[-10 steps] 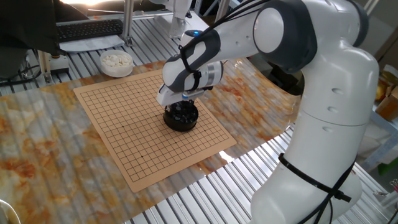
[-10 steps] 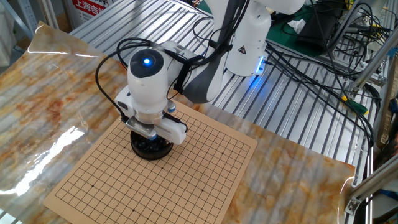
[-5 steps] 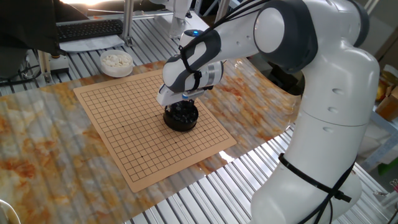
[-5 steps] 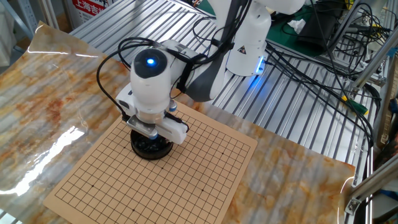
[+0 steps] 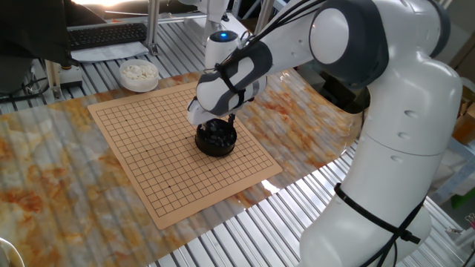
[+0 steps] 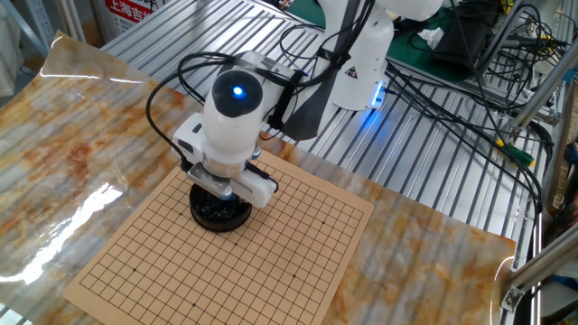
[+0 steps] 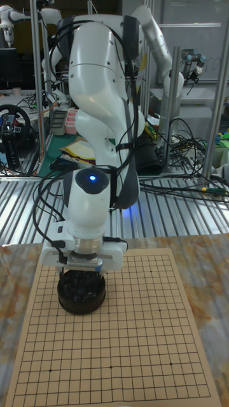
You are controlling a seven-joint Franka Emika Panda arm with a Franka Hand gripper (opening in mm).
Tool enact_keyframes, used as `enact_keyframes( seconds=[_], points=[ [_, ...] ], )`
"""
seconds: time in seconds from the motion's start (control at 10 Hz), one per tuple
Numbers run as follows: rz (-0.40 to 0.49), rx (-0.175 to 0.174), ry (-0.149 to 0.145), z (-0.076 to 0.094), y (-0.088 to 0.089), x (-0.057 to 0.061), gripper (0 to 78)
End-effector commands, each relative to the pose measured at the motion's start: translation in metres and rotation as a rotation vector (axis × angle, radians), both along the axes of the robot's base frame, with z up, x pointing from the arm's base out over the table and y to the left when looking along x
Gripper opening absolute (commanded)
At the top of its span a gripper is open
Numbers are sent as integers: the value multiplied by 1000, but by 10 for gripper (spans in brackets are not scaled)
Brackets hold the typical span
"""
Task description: Play the first move as black on the 3-4 point in the upper right corner of the Go board
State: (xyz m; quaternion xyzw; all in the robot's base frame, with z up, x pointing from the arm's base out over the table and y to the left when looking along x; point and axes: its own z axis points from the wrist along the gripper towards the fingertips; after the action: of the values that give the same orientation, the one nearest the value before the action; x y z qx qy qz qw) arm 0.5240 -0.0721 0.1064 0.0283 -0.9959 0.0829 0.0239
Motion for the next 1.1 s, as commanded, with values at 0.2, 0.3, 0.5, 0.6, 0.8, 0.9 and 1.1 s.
enact_keyframes(
  seconds=[0.2, 0.3, 0.5, 0.6, 0.8, 0.9, 1.1],
  points=[
    [-8, -1, -1, -5, 2, -1, 774],
    [-13, -2, -4, -10, 4, -3, 774],
    [-15, -4, -2, -15, 7, -6, 774],
    [-14, -8, 2, -15, 7, -6, 774],
    [-14, -12, 2, -15, 7, -6, 774],
    [-14, -12, 2, -15, 7, -6, 774],
    [-17, -21, 4, -15, 6, -6, 774]
  ],
)
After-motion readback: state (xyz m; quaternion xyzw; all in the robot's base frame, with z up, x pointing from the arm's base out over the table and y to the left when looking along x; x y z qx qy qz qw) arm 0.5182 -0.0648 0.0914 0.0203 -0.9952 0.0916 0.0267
